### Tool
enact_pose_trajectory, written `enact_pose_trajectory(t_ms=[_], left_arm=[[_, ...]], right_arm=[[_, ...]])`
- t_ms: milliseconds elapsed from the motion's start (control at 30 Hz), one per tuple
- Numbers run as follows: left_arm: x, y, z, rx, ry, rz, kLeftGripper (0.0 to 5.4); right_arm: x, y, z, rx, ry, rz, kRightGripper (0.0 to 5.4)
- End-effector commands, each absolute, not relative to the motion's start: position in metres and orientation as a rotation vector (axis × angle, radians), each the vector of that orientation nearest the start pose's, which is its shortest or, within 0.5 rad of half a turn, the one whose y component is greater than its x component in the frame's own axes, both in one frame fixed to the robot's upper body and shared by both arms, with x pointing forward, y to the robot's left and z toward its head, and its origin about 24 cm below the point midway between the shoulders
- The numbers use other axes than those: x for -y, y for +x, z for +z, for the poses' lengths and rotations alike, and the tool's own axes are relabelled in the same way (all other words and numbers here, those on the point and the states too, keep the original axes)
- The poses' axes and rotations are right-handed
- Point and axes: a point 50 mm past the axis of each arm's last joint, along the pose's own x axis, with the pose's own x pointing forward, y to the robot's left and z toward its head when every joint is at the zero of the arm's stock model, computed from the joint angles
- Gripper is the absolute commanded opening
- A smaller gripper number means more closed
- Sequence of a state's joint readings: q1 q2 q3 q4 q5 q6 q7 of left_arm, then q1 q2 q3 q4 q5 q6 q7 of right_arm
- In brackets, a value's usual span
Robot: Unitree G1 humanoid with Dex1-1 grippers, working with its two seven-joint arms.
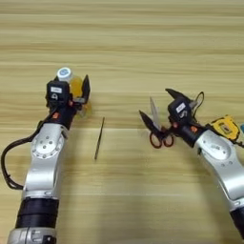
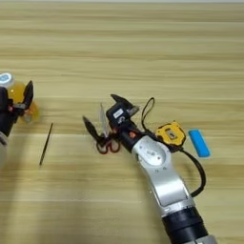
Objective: Move the objects on the table
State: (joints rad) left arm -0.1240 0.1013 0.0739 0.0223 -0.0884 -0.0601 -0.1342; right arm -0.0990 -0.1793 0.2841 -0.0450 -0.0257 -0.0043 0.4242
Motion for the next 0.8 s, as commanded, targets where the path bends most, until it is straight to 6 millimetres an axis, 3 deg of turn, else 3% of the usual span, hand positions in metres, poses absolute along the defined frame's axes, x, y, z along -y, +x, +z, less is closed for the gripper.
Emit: enact_pose_trajectory(t_ms=[33,500,800], left_arm=[[-0.157,0.273,0.085,0.185,0.003,-0.173,3.47],[-0.100,0.248,0.083,0.147,-0.006,-0.471,3.47],[-0.087,0.238,0.082,0.134,-0.026,-0.546,3.47]], right_arm=[[0.075,0.240,0.061,0.101,-0.273,0.798,5.40],[0.057,0.227,0.059,0.114,-0.284,0.851,5.40],[0.055,0.228,0.059,0.118,-0.289,0.843,5.40]])
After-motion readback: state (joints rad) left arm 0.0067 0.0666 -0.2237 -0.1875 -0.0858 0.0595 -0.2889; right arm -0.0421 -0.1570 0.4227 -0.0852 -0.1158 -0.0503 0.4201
